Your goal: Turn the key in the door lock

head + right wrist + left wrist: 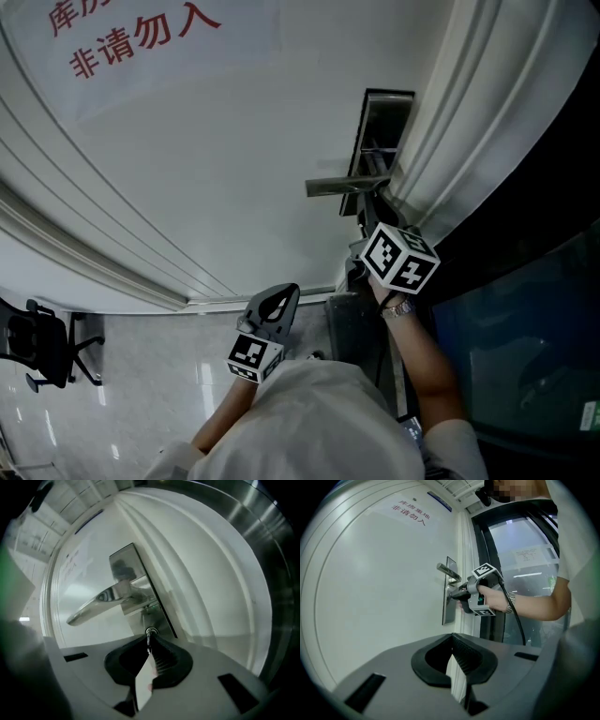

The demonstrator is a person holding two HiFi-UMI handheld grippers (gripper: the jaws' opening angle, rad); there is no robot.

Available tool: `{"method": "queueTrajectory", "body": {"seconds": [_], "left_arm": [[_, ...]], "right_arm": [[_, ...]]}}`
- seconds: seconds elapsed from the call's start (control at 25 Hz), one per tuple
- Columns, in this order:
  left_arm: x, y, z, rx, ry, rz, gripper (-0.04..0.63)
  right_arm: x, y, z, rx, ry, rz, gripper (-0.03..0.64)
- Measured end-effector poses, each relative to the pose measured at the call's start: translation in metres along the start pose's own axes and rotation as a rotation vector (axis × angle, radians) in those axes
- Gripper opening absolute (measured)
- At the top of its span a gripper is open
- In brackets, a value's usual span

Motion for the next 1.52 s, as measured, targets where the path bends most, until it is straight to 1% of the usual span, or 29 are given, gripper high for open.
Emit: {"method": "queueTrajectory", "body": {"seconds": [0.08, 0.16, 0.28, 0.36, 0.48, 0.56, 0.64, 0.72, 0.8, 0.88, 0.92, 1.04, 1.12, 1.24, 1.36, 1.44, 1.52], "left_arm": [[-0.001, 0.000, 0.000, 0.000, 0.004, -0.001, 0.006], [-0.002, 0.000, 0.000, 0.001, 0.007, -0.001, 0.006], [-0.004, -0.001, 0.000, 0.000, 0.015, -0.001, 0.006], [-0.005, -0.002, 0.000, -0.003, 0.019, -0.003, 0.006], [-0.007, -0.003, 0.000, -0.003, 0.022, -0.007, 0.006], [-0.008, -0.004, 0.000, -0.004, 0.025, -0.009, 0.006], [-0.010, -0.003, 0.000, -0.003, 0.028, -0.003, 0.006], [-0.011, -0.004, 0.000, -0.003, 0.029, -0.004, 0.006], [-0.011, -0.005, 0.002, -0.005, 0.025, -0.010, 0.006], [-0.011, -0.006, 0.002, -0.005, 0.020, -0.017, 0.006], [-0.011, -0.006, 0.003, -0.004, 0.019, -0.014, 0.006], [-0.008, -0.005, 0.004, -0.004, 0.008, -0.006, 0.006], [-0.006, -0.005, 0.005, -0.003, -0.001, -0.006, 0.006], [-0.004, -0.006, 0.007, -0.004, -0.016, -0.012, 0.006], [-0.002, -0.006, 0.008, -0.001, -0.025, -0.016, 0.006], [-0.002, -0.006, 0.006, 0.002, -0.026, -0.020, 0.006], [-0.002, -0.006, 0.005, 0.002, -0.024, -0.022, 0.006]], "right_arm": [[0.000, -0.003, 0.005, 0.150, 0.034, 0.015, 0.012], [-0.001, -0.006, 0.008, 0.278, 0.063, 0.034, 0.012], [0.000, -0.009, 0.009, 0.436, 0.083, 0.063, 0.012], [0.000, -0.011, 0.009, 0.515, 0.088, 0.083, 0.012], [0.000, -0.014, 0.009, 0.569, 0.088, 0.108, 0.012], [0.000, -0.015, 0.010, 0.570, 0.086, 0.114, 0.014], [0.000, -0.016, 0.011, 0.568, 0.079, 0.113, 0.037], [-0.001, -0.016, 0.012, 0.575, 0.071, 0.100, 0.061], [-0.004, -0.016, 0.010, 0.572, 0.065, 0.074, 0.061], [-0.010, -0.018, 0.005, 0.526, 0.080, 0.051, 0.061], [-0.013, -0.020, 0.001, 0.472, 0.091, 0.046, 0.061], [-0.023, -0.020, -0.007, 0.248, 0.097, 0.045, 0.061], [-0.024, -0.018, -0.008, 0.124, 0.093, 0.028, 0.061], [-0.022, -0.019, -0.005, -0.048, 0.085, -0.044, 0.061], [-0.021, -0.022, 0.000, -0.244, 0.088, -0.107, 0.061], [-0.022, -0.023, 0.001, -0.369, 0.073, -0.129, 0.061], [-0.024, -0.021, 0.000, -0.508, 0.035, -0.120, 0.061]]}}
Point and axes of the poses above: the fingertips, and each gripper's own axes: x forward along the fingers, z to its right, y out of its top, the point moved 10 cm from there along -x, backward along the fingers, and after that the axes turned 9 degrees about -x, right-handed, at the moved point
